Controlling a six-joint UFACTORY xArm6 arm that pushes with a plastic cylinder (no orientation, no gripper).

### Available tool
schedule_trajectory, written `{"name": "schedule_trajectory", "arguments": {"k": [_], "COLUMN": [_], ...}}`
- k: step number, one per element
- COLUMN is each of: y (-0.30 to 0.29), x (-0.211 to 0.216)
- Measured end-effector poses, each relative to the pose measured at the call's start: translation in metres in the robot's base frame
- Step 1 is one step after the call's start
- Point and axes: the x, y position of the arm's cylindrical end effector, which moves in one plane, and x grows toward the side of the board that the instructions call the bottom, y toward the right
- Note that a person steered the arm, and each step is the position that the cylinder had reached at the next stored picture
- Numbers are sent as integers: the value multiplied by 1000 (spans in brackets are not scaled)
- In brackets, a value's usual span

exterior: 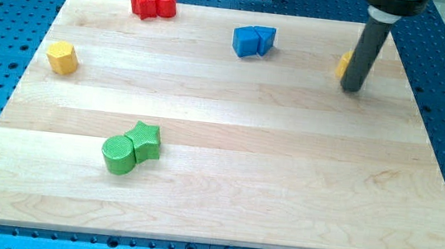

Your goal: Place the arm above the green star

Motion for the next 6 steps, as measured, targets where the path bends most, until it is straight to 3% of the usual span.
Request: {"name": "schedule_trajectory", "arguments": {"k": [2, 4, 6], "y": [5, -34, -70], "x": [-87, -7, 17]}}
